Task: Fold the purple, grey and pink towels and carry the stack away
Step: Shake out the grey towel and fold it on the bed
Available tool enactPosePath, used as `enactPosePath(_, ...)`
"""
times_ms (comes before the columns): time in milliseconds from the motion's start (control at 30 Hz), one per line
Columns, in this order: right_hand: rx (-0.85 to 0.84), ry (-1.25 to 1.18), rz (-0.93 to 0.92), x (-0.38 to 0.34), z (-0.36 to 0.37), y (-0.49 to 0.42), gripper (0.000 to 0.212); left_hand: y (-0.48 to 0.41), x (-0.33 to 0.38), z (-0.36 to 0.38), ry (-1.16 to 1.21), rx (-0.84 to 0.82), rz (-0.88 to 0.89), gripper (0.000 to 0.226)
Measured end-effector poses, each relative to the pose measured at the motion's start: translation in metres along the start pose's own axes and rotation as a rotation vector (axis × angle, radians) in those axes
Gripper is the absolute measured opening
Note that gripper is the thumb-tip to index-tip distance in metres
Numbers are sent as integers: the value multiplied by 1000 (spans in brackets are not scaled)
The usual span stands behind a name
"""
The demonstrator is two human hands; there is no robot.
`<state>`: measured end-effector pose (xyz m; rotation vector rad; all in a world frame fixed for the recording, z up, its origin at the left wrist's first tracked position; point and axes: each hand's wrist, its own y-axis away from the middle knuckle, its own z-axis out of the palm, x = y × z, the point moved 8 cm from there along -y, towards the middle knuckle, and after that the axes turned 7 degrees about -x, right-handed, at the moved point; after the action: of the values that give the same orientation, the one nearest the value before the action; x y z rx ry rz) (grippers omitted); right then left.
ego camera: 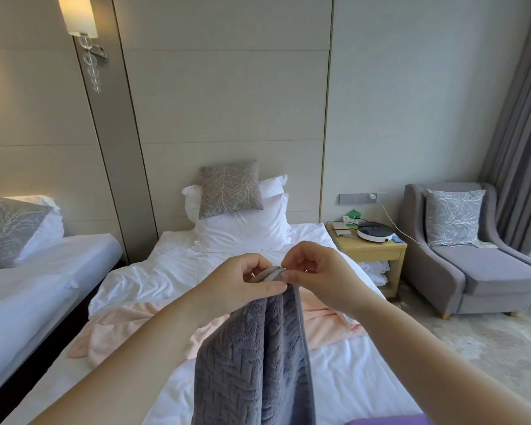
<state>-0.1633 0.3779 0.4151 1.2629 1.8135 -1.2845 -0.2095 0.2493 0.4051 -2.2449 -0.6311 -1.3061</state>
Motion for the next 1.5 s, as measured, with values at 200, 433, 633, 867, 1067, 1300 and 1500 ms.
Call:
enactPosePath(200,-61,-56,12,10,6,1,14,3,15,-9,-82,-16,99,9)
enactPosePath(433,-198,-250,58,13,27,-1,27,4,38,-54,187,100,172,20)
enactPosePath(633,-30,-176,-36,-4,11,-10,8,13,39,-77,-208,249,83,12)
enactPosePath(867,-15,-138,-45,-11,17,-10,9,9,57,-78,-274,297,211,10)
enactPosePath(1067,-3,-13,31,13,35,-2,10,-1,97,-102,-182,555,375,10)
enactPosePath(1300,-9,267,138,55,46,15,21,13,105,-152,-76,879,371,8)
enactPosePath(1500,99,-230,140,50,11,11,22,44,52,-205,-186,1083,39,13)
